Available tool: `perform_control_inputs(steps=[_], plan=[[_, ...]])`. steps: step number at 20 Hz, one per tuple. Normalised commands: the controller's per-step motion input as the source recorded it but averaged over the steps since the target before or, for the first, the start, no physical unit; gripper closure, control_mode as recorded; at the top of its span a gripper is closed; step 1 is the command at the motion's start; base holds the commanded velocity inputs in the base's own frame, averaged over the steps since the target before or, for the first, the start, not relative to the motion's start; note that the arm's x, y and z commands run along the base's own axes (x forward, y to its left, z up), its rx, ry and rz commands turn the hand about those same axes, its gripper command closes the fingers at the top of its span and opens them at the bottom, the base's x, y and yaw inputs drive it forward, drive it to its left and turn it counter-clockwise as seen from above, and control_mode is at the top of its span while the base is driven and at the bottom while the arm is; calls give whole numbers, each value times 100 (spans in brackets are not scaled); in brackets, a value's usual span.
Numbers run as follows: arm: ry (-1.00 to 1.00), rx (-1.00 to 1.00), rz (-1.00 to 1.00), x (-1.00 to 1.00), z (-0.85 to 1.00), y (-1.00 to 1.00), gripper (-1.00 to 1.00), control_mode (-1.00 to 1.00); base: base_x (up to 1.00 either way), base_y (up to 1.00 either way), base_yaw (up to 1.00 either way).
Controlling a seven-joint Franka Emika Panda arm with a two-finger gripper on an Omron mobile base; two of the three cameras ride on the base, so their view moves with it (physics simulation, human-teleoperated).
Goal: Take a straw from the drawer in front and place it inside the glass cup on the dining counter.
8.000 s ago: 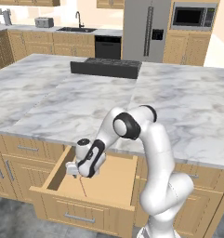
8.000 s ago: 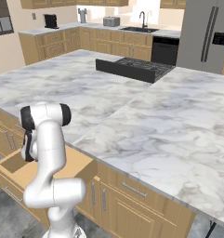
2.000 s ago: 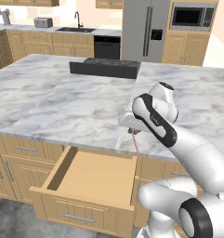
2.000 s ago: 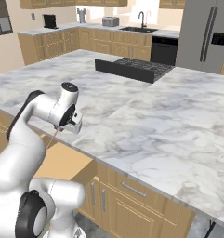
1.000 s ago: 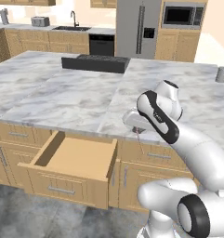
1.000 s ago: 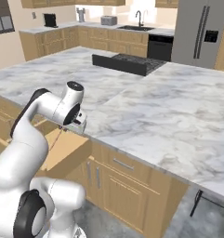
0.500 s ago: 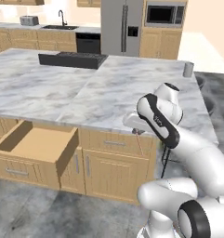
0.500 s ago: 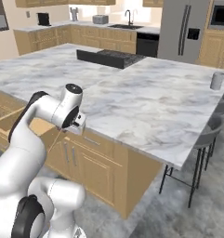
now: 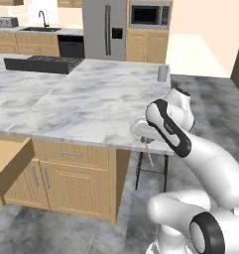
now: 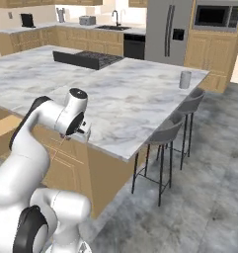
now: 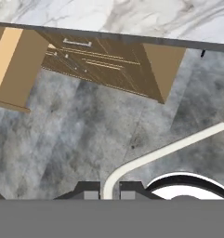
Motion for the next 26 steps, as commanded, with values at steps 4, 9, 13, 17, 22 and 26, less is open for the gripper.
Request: perform_control_inputs(steps=[4,9,13,17,22,26], plan=[[0,0,0,0,0,0,100,100,0,-100,-3],[0,0,0,0,0,0,100,100,5,-100,-3],[0,0,0,0,0,0,100,100,18,-100,-2],[0,0,0,0,0,0,100,100,42,-100,-1],[0,0,0,0,0,0,100,100,66,-87,3],[0,0,0,0,0,0,100,100,87,-67,18]])
